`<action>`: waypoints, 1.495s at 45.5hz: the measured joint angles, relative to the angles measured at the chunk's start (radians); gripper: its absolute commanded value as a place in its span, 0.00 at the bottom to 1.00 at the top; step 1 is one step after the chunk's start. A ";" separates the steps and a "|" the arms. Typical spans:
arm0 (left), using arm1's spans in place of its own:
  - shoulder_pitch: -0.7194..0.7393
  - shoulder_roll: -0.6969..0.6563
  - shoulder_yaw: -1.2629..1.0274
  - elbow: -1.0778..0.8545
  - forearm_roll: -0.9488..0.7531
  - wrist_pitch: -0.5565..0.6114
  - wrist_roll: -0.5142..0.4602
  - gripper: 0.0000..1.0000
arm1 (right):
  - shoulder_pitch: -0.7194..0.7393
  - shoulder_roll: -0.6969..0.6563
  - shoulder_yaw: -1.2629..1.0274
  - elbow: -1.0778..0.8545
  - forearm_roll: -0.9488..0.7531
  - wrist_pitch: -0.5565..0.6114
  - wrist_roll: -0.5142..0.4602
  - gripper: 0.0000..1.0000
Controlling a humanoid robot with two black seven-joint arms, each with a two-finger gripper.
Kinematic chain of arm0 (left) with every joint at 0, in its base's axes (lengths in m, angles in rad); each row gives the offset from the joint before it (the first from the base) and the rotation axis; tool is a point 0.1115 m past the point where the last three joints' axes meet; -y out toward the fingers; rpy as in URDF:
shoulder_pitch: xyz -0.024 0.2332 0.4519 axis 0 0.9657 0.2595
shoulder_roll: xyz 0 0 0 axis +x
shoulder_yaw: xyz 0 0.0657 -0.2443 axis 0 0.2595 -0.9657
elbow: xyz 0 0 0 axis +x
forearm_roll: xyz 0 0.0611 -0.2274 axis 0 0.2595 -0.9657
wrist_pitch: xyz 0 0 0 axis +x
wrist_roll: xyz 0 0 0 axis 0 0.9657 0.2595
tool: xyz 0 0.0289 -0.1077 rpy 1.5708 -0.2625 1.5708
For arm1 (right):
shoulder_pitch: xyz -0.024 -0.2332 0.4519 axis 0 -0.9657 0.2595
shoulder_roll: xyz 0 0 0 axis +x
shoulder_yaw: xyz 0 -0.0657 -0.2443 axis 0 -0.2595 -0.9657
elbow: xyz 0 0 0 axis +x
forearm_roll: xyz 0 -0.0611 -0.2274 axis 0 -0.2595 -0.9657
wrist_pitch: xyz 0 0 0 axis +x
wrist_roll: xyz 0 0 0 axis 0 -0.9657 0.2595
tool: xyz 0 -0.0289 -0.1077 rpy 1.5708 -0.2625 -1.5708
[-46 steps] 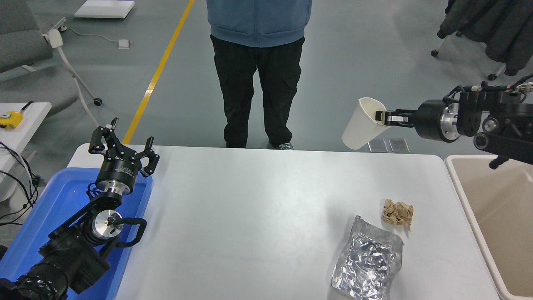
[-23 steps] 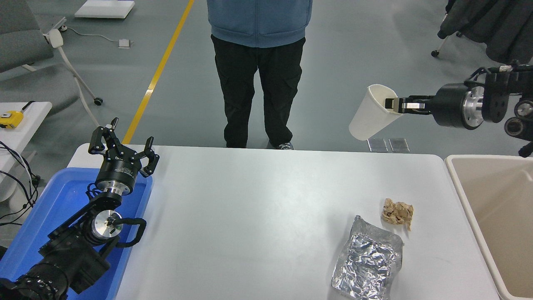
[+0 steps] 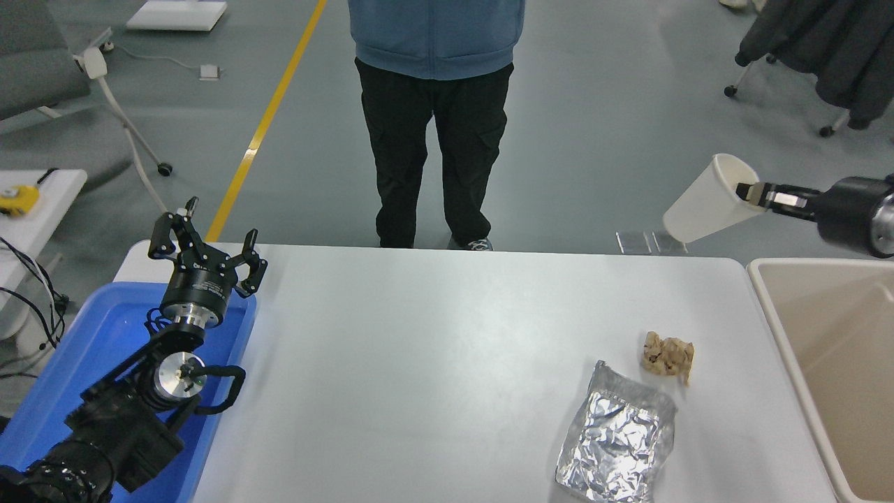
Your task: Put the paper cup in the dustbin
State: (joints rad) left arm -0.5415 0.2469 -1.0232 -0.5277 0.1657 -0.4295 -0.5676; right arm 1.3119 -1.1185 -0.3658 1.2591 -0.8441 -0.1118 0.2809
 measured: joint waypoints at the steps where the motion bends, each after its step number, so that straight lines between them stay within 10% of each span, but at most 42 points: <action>1: 0.000 0.000 0.000 0.000 0.000 0.000 0.000 1.00 | -0.037 -0.011 0.026 -0.004 0.008 -0.012 0.001 0.00; 27: 0.000 0.000 0.000 0.000 0.000 0.000 0.000 1.00 | -0.498 -0.029 0.236 -0.162 0.400 -0.214 0.009 0.00; 68: 0.000 0.000 0.000 0.000 0.000 0.000 0.000 1.00 | -0.749 0.472 0.262 -0.913 0.797 -0.221 -0.007 0.00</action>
State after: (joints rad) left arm -0.5415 0.2469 -1.0232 -0.5277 0.1655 -0.4295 -0.5676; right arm 0.5625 -0.6464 -0.1039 0.3462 -0.0470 -0.3331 0.2740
